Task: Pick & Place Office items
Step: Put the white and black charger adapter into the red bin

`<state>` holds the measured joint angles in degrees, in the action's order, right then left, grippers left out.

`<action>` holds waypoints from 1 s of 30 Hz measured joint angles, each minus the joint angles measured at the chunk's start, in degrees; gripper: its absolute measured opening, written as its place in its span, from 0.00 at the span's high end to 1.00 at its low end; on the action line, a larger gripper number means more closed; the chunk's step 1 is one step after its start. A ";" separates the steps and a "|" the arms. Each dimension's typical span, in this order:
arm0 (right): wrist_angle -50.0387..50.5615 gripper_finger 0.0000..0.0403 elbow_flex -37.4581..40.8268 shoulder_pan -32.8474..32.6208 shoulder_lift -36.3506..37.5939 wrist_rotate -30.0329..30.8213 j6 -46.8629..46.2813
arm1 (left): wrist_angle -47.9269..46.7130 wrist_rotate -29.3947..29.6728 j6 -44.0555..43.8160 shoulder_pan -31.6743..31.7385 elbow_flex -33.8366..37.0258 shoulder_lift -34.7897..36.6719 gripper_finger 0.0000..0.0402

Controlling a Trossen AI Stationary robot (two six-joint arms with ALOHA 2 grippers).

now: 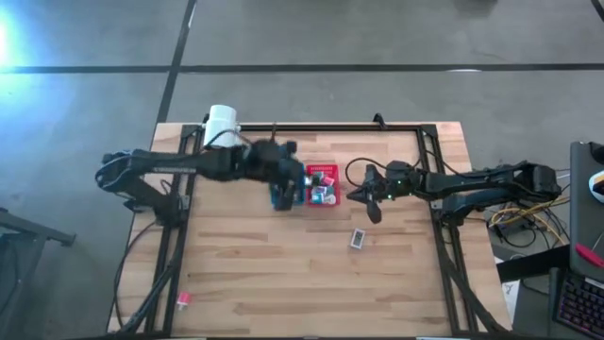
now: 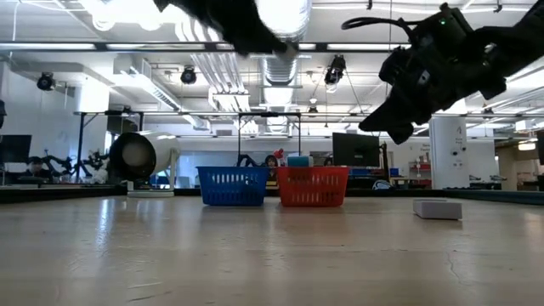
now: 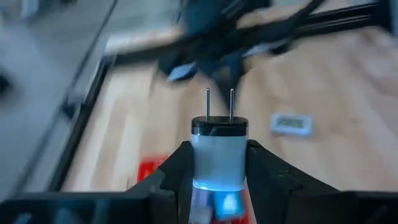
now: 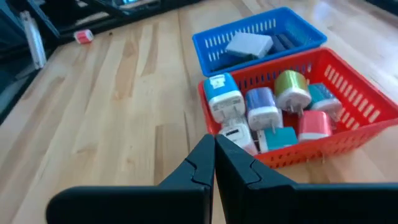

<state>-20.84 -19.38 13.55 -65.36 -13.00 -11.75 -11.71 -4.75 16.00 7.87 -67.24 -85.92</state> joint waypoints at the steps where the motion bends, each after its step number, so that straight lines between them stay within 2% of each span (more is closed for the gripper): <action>1: -1.66 0.98 0.76 -0.11 0.00 0.13 0.19 | -0.27 -0.37 -2.24 1.56 0.02 -1.22 0.71; 6: -5.26 0.98 1.92 -0.04 -0.08 1.35 1.62 | 1.26 -2.73 -4.20 4.88 -0.20 -7.61 0.71; 14: -4.78 0.98 0.97 -0.06 -0.28 1.29 1.71 | 1.60 -2.97 -3.81 5.10 -8.77 -18.26 0.71; 19: -4.68 0.98 1.12 -0.05 -0.31 1.22 2.52 | -3.59 -3.83 -2.76 5.17 -13.52 -21.38 0.71; 26: -4.00 0.98 1.17 -0.05 -0.33 1.16 2.50 | -9.13 -2.52 -7.09 6.22 -14.27 -22.48 0.71; 28: -3.77 0.98 1.17 -0.03 -0.33 1.12 2.72 | -9.14 -1.91 -7.73 6.35 -14.21 -22.48 0.67; 30: -3.74 0.98 1.19 -0.03 -0.33 1.07 2.65 | -8.59 -1.99 -8.16 6.58 -14.21 -22.48 0.55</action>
<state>-24.58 -18.20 13.52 -65.69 -11.93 -9.10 -20.30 -6.74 7.84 14.45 -81.46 -108.40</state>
